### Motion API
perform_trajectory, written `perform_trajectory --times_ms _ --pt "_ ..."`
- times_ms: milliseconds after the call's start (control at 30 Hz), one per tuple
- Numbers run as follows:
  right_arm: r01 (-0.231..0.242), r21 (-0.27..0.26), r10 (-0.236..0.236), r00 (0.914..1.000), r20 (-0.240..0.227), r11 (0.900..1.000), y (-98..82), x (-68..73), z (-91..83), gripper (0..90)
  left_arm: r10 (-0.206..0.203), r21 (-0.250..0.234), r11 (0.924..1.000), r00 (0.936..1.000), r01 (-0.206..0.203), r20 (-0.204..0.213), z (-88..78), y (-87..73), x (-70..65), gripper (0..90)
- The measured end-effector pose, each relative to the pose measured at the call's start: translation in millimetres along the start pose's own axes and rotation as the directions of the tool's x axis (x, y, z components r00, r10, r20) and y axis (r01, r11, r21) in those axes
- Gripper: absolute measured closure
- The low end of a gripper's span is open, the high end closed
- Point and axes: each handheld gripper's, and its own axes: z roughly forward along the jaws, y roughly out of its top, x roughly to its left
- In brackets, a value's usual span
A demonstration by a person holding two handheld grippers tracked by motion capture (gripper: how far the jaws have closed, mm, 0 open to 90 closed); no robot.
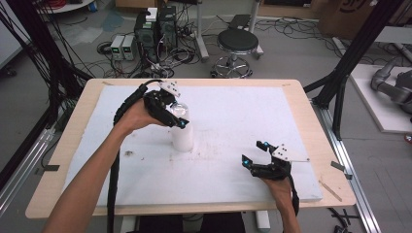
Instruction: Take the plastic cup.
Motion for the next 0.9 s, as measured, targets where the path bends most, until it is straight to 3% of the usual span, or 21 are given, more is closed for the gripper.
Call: perform_trajectory --times_ms 400,700,900 --pt "0.001 -0.001 -0.001 1.0000 0.000 1.000 0.1 -0.2 0.3 17.7 0.031 -0.041 0.9987 0.9990 -0.032 -0.033 -33.1 29.4 -4.6 37.9" --pt "0.002 0.000 -0.002 1.0000 0.002 1.000 0.1 0.0 0.5 17.7 0.041 -0.129 0.9903 0.9961 -0.051 -0.078 -82.4 55.1 -11.4 38.7" --pt "0.004 0.000 -0.004 1.0000 0.002 1.000 0.1 -0.5 0.5 17.7 0.047 -0.149 0.9870 0.9947 -0.060 -0.092 -96.9 61.1 -15.3 39.2"
